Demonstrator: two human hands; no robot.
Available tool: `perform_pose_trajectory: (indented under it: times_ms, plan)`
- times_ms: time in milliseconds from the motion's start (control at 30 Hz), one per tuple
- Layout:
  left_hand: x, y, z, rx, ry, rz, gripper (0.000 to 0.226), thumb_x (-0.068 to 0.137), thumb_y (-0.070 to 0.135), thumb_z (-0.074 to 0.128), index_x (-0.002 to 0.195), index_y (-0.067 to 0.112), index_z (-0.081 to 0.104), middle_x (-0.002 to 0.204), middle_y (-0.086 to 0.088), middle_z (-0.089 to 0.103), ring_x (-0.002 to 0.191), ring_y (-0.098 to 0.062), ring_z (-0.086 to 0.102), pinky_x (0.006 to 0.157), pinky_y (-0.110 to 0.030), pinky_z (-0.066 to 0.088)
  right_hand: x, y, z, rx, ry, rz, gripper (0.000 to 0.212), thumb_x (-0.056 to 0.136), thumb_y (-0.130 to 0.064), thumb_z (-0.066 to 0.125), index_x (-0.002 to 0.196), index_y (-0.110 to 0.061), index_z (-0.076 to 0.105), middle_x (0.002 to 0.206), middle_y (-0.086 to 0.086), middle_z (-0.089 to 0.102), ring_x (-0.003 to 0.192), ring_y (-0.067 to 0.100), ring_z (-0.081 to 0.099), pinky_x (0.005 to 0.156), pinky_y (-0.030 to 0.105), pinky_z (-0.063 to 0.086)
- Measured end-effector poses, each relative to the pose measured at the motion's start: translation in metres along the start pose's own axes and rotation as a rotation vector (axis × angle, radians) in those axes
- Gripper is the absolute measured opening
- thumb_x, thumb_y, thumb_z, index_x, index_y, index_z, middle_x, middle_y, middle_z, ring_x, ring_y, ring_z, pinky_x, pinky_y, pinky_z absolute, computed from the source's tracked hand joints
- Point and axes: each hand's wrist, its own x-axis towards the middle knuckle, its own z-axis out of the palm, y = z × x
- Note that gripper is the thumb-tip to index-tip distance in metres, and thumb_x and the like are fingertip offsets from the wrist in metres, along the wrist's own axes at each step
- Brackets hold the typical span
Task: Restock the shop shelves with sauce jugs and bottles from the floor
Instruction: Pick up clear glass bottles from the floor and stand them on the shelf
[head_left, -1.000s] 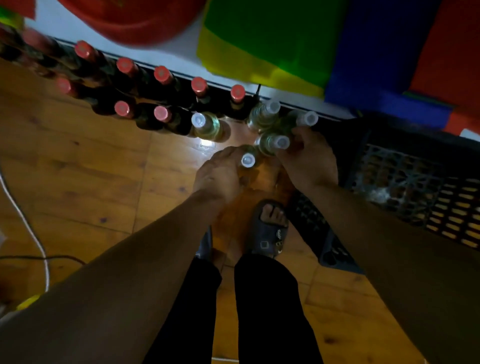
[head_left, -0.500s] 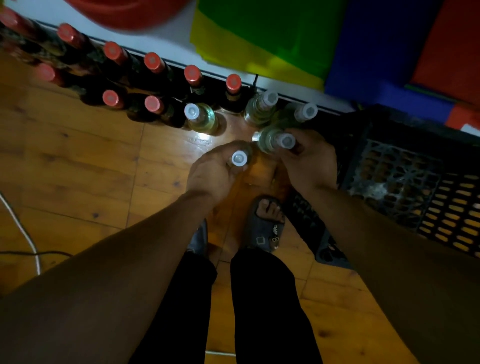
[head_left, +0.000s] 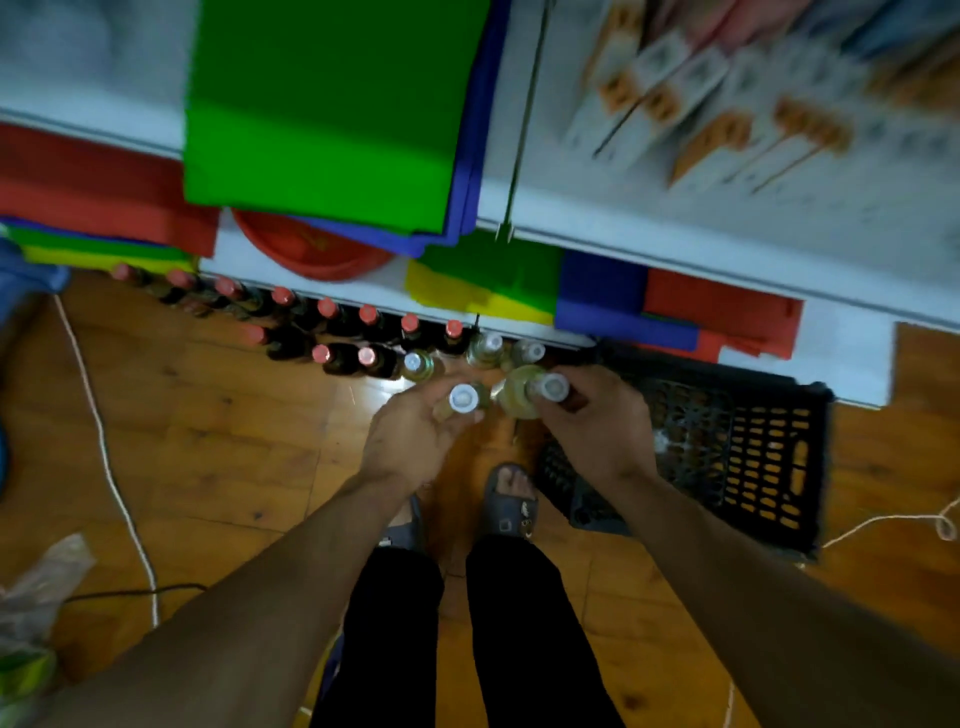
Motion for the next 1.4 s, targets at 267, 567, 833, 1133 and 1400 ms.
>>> perform_pose_trajectory:
  times_ms: [267,567,833,1133,1400]
  plan:
    - [-0.063,0.141,-0.114,-0.060,0.122,0.149,0.033,0.075,0.040,0.077,0.106,0.031,0.073,0.098,0.008,0.074,0.085,-0.011,0.067,0.075,-0.027,0.052,-0.066,-0.126,-0.113,-0.027,0.236,-0.224,0.028,0.078,-0.048,0.063,0.084,-0.021,0.071,0.082,0.000,0.065,0.077,0.017,0.059,0.066,0.027,0.042]
    - [-0.119,0.285,-0.235,-0.116,0.148,0.413,0.038,0.069,0.038,0.083,0.103,0.023,0.075,0.102,0.009,0.073,0.094,-0.006,0.067,0.087,-0.034,0.055,-0.110,-0.265,-0.232,-0.046,0.499,-0.360,0.012,0.073,-0.032,0.074,0.080,-0.023,0.072,0.070,-0.007,0.059,0.070,0.014,0.058,0.064,0.028,0.045]
    - [-0.142,0.389,-0.307,-0.212,0.148,0.626,0.026,0.070,0.040,0.080,0.091,0.024,0.076,0.086,0.007,0.076,0.086,-0.015,0.071,0.085,-0.045,0.056,-0.133,-0.344,-0.321,-0.015,0.690,-0.440,0.026,0.074,-0.035,0.071,0.062,-0.013,0.061,0.059,0.002,0.058,0.062,0.020,0.055,0.056,0.033,0.038]
    - [-0.125,0.487,-0.326,-0.346,0.191,0.749,0.010,0.078,0.022,0.078,0.087,0.023,0.075,0.085,0.005,0.075,0.081,-0.009,0.069,0.083,-0.032,0.056,-0.110,-0.380,-0.402,0.114,0.780,-0.433,0.027,0.071,-0.043,0.072,0.067,-0.017,0.068,0.061,-0.001,0.064,0.062,0.013,0.058,0.055,0.031,0.043]
    - [-0.049,0.551,-0.315,-0.231,0.327,0.676,0.042,0.062,0.058,0.073,0.078,0.019,0.074,0.079,0.001,0.075,0.085,-0.021,0.070,0.080,-0.045,0.053,-0.032,-0.383,-0.458,0.160,0.774,-0.423,0.028,0.071,-0.041,0.073,0.064,-0.015,0.065,0.065,0.002,0.066,0.063,0.016,0.058,0.056,0.029,0.042]
